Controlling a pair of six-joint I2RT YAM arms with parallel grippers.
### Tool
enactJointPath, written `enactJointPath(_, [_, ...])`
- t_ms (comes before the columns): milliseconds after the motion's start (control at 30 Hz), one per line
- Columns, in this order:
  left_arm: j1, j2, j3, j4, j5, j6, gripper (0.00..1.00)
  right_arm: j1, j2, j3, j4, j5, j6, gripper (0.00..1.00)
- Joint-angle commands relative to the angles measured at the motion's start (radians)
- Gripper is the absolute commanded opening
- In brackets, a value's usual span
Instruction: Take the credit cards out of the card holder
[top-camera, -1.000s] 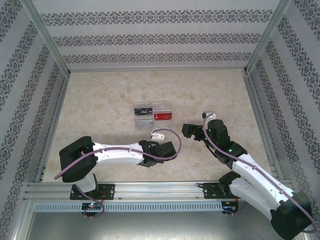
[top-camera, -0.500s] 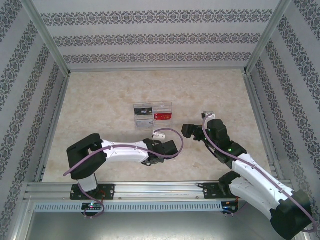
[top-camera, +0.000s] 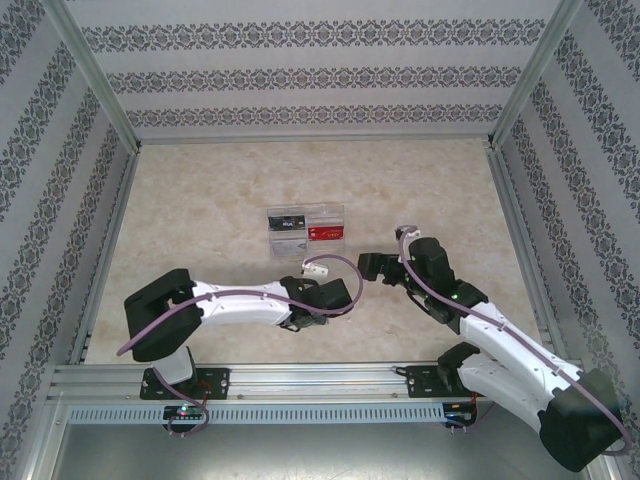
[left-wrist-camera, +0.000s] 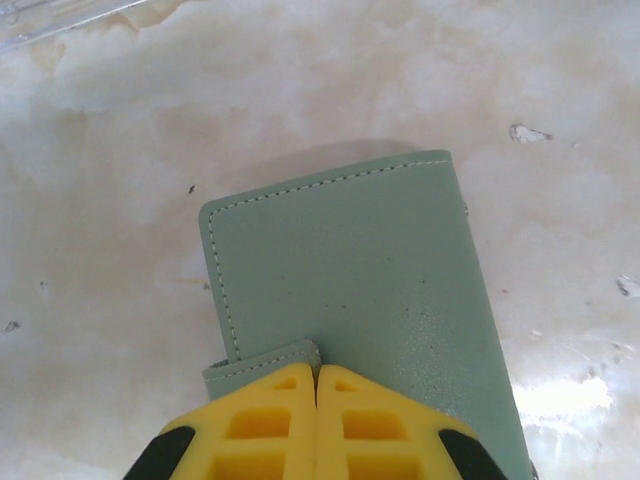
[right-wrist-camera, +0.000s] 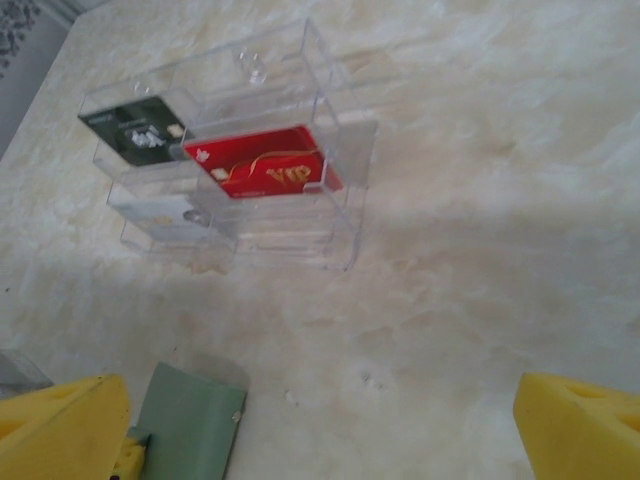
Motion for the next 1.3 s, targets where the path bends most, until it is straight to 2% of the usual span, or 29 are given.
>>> enactJointPath(0, [0.01, -0.091, -0.058, 0.097, 0.033, -0.032, 0.0, 0.041, 0.025, 0.015, 0.026, -0.089, 0.055, 0.98])
enactJointPath(67, [0.015, -0.124, -0.09, 0.143, 0.051, -0.042, 0.0, 0.069, 0.044, 0.011, 0.043, -0.124, 0.082, 0.96])
enactJointPath(167, [0.018, -0.163, -0.141, 0.216, 0.071, -0.046, 0.0, 0.128, 0.081, -0.01, 0.113, -0.146, 0.152, 0.88])
enactJointPath(333, [0.023, -0.19, -0.189, 0.267, 0.077, -0.059, 0.0, 0.215, 0.185, -0.02, 0.21, -0.154, 0.235, 0.61])
enactJointPath(567, [0.026, -0.202, -0.241, 0.321, 0.089, -0.082, 0.0, 0.274, 0.339, -0.022, 0.281, -0.135, 0.324, 0.6])
enactJointPath(800, [0.027, -0.225, -0.28, 0.37, 0.1, -0.09, 0.0, 0.291, 0.541, -0.057, 0.514, -0.215, 0.44, 0.57])
enactJointPath(967, [0.03, -0.235, -0.291, 0.382, 0.108, -0.088, 0.0, 0.314, 0.637, -0.015, 0.539, -0.246, 0.457, 0.55])
enactJointPath(1067, [0.029, -0.244, -0.295, 0.382, 0.107, -0.087, 0.0, 0.317, 0.647, -0.005, 0.528, -0.235, 0.457, 0.4])
enactJointPath(1200, [0.038, -0.263, -0.305, 0.367, 0.097, -0.088, 0.0, 0.318, 0.631, -0.002, 0.469, -0.199, 0.437, 0.07])
enactJointPath(1233, [0.043, -0.27, -0.309, 0.356, 0.096, -0.088, 0.0, 0.316, 0.628, -0.004, 0.455, -0.189, 0.433, 0.01])
enactJointPath(1267, [0.049, -0.277, -0.311, 0.343, 0.093, -0.088, 0.0, 0.313, 0.624, -0.006, 0.444, -0.183, 0.429, 0.0])
